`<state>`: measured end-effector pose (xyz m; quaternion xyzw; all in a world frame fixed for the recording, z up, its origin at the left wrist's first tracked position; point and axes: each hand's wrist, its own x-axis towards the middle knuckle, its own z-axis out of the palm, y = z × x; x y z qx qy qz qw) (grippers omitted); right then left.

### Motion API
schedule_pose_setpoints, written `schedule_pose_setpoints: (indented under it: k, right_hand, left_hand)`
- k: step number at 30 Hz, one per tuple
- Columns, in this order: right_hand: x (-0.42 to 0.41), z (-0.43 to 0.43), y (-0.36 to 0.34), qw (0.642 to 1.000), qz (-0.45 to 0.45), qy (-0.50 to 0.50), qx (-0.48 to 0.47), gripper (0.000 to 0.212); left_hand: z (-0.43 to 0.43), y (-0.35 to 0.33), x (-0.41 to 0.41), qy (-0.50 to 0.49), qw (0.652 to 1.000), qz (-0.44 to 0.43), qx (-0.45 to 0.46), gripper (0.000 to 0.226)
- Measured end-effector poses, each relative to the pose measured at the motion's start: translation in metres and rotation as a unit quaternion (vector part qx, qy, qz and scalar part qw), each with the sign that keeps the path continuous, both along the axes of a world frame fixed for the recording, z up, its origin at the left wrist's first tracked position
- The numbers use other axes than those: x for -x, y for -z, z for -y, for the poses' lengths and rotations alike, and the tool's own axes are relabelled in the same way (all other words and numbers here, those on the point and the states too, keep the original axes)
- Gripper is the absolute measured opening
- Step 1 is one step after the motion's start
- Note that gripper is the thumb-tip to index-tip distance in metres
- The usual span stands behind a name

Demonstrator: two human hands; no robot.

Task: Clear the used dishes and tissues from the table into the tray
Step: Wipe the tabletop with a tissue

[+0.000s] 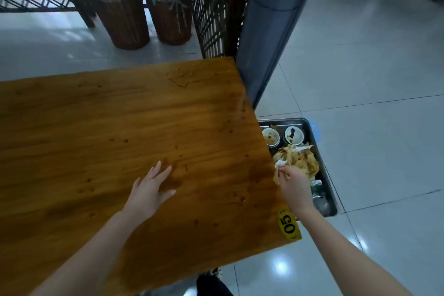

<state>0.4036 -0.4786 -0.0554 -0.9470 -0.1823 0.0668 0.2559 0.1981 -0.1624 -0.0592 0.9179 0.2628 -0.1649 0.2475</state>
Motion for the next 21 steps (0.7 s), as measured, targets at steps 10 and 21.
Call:
schedule_pose_setpoints:
  k: [10,21]
  right_hand:
    - [-0.112,0.055,0.025,0.993,-0.022,0.103,0.06,0.018]
    - [-0.096,0.047,0.017,0.996,-0.037,0.051,0.056,0.024]
  left_hand:
    - [0.029,-0.001,-0.057,-0.016,1.0,-0.025,-0.006,0.071]
    - [0.09,-0.019,-0.12,0.047,0.998,-0.01,0.047,0.069]
